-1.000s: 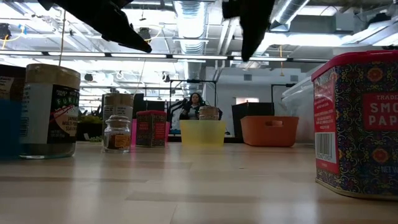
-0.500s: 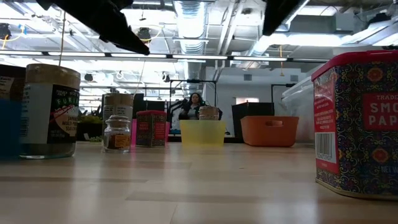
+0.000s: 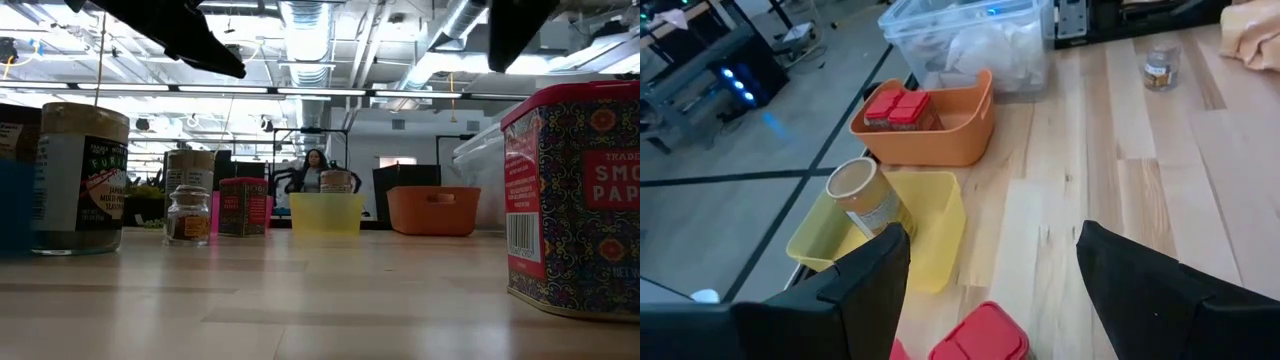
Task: Sort spices by type
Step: Put the red seasoning can into the orange bin
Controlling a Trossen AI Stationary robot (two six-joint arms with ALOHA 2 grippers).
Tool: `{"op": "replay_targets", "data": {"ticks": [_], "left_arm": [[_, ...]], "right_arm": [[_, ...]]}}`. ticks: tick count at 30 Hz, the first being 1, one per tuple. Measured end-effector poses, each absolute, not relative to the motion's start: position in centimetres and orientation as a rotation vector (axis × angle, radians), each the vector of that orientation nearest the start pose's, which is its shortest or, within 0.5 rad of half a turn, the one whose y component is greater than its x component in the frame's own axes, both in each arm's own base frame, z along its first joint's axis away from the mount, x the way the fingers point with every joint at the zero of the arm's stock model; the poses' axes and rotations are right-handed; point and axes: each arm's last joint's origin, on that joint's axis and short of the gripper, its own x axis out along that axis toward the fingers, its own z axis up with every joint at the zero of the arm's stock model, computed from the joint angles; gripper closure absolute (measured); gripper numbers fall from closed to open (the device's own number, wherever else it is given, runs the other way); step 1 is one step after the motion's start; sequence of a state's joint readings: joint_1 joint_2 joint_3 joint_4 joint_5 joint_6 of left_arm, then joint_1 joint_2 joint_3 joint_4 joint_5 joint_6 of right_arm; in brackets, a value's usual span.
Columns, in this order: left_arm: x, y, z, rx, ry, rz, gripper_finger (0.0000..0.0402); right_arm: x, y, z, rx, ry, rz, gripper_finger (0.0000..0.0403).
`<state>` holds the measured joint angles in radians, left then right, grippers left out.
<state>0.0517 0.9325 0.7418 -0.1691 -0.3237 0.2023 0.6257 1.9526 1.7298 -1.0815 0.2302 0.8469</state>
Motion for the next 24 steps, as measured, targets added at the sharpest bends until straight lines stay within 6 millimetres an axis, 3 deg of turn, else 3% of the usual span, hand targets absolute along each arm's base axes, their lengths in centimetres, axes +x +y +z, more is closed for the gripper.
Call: {"op": "replay_targets", "data": {"ticks": [7,12,15,24], "left_arm": [[20.3,2.0,29.5,0.26,0.396,0.333,0.0125],[20.3,2.0,29.5,0.257,0.397,0.333,0.0125],[20.3,2.0,29.4,0.249,0.404,0.333,0.0125],[20.3,2.0,29.4,0.243,0.4,0.335,0.0125]], "right_arm": [[32.2,23.6,26.0,0.138,1.193,-0.106,0.0089],[32.8,24.0,23.5,0.075,1.276,-0.106,0.0096],[32.8,23.8,23.1,0.043,1.307,-0.111,0.0097],[33.0,20.5,22.4,-0.157,1.432,-0.244,0.0097]]}}
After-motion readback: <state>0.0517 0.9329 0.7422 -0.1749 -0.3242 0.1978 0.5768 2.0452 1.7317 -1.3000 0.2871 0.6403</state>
